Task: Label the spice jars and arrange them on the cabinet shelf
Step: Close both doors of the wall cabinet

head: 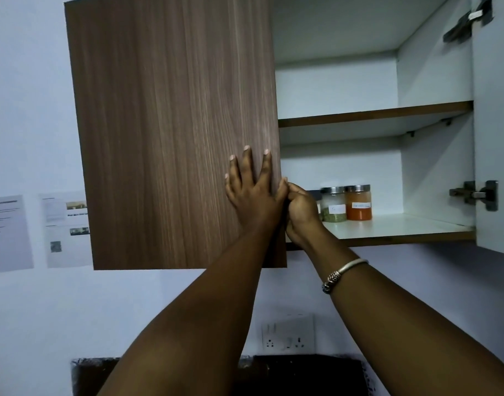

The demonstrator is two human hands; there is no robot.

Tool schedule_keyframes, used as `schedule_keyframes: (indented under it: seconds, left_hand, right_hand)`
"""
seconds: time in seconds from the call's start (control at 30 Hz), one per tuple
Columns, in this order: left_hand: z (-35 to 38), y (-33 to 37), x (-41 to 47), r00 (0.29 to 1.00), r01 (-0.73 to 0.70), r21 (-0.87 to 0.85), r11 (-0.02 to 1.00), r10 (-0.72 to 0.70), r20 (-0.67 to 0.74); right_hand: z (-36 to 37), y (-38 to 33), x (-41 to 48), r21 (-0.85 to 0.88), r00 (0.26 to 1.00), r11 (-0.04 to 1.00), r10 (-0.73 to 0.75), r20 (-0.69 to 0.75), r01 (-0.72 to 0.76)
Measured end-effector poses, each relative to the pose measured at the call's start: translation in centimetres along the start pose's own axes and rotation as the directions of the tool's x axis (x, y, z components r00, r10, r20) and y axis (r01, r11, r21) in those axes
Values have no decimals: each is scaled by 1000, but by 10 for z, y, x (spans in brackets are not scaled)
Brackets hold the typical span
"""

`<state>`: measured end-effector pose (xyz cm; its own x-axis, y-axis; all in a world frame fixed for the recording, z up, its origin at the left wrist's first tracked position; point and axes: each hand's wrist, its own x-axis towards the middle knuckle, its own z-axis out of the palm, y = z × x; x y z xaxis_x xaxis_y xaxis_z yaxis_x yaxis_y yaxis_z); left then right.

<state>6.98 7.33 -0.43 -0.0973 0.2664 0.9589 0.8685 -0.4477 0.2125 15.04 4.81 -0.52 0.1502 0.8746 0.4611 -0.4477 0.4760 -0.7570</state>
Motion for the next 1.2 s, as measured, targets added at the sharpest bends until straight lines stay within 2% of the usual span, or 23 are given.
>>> schedule_keyframes:
  seconds: [0.53,0.6,0.67,0.77,0.83,0.9,0.97,1.1,1.17,1.2]
  left_hand:
    - [36,-17,14,999,-4,59,998,2,43]
    - [31,-14,14,997,-5,36,999,2,75]
    - [22,-7,11,992,8,-33,999,-4,123]
    - [6,22,-6,989,-68,-201,977,93,117]
    - [-8,54,-27,983,-129,-455,881,175,60]
    - [-26,97,-55,984,-98,-727,680,174,30]
    - [-47,140,-79,987,-42,-871,490,154,39]
    - [-85,230,-101,975,48,-987,152,207,79]
    - [-107,276,-107,952,222,-972,-79,236,198]
    - [-116,298,-111,937,276,-951,-141,260,233]
  right_hand:
    - [-2,13,28,21,998,998,56,-27,-55]
    - [-4,9,25,-45,999,998,36,-40,-38]
    - [-7,1,13,-200,998,980,-31,-51,20]
    - [-21,-23,-23,-406,972,891,-232,-28,201]
    - [-36,-42,-57,-512,929,802,-369,-18,309]
    - [-55,-67,-96,-632,866,668,-500,10,393]
    - [-70,-93,-137,-721,796,533,-604,43,443]
    - [-96,-151,-209,-806,658,388,-753,4,448]
    - [-113,-181,-241,-861,593,316,-805,-22,398]
    - [-121,-195,-257,-886,562,278,-827,-24,371]
